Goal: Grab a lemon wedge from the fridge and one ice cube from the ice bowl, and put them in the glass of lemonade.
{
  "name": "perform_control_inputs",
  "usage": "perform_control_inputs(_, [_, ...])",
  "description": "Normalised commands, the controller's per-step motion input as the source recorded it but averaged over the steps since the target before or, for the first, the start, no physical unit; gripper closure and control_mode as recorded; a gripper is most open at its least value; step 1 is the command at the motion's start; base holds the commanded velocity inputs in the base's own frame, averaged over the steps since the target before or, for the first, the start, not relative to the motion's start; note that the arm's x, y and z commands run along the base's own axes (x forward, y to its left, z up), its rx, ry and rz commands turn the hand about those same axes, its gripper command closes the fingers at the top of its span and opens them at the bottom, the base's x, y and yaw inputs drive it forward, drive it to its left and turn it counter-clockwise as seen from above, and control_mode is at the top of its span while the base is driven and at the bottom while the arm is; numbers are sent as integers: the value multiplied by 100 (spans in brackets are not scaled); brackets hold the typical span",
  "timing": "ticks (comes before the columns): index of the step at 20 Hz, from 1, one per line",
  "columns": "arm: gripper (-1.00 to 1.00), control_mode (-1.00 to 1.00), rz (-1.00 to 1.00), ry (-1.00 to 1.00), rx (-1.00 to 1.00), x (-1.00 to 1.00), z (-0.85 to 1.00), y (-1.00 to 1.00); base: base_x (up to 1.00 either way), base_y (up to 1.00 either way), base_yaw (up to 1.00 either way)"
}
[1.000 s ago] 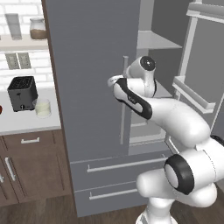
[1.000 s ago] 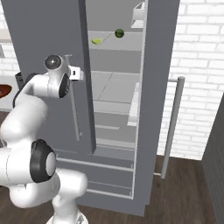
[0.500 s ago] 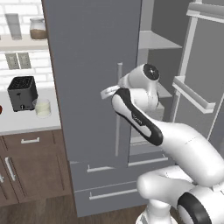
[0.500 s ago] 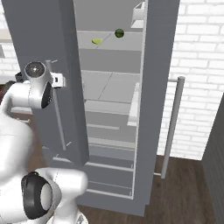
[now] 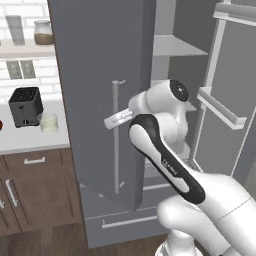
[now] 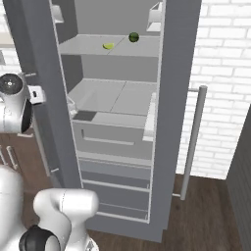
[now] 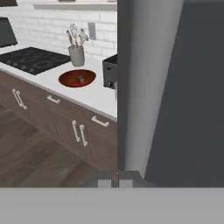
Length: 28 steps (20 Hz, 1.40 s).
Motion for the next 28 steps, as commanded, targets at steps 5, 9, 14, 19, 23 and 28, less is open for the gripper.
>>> perform_control_inputs(5, [100,-100,3,-7,0,-98,51,1,0,0,0])
perform_control_inputs(9, [100,-100,0,-8,0,-100,63,-30,0,0,0])
perform_control_inputs(14, [100,-100,-12,-1,0,-87,52,-52,0,0,0])
perform_control_inputs(19, [-100,-100,-18,1,0,-50,48,-31,0,0,0])
perform_control_inputs(23, [-100,-100,-8,5,1,12,41,-47,0,0,0])
perform_control_inputs(28, [-100,-100,4,2,17,52,1,-91,0,0,0])
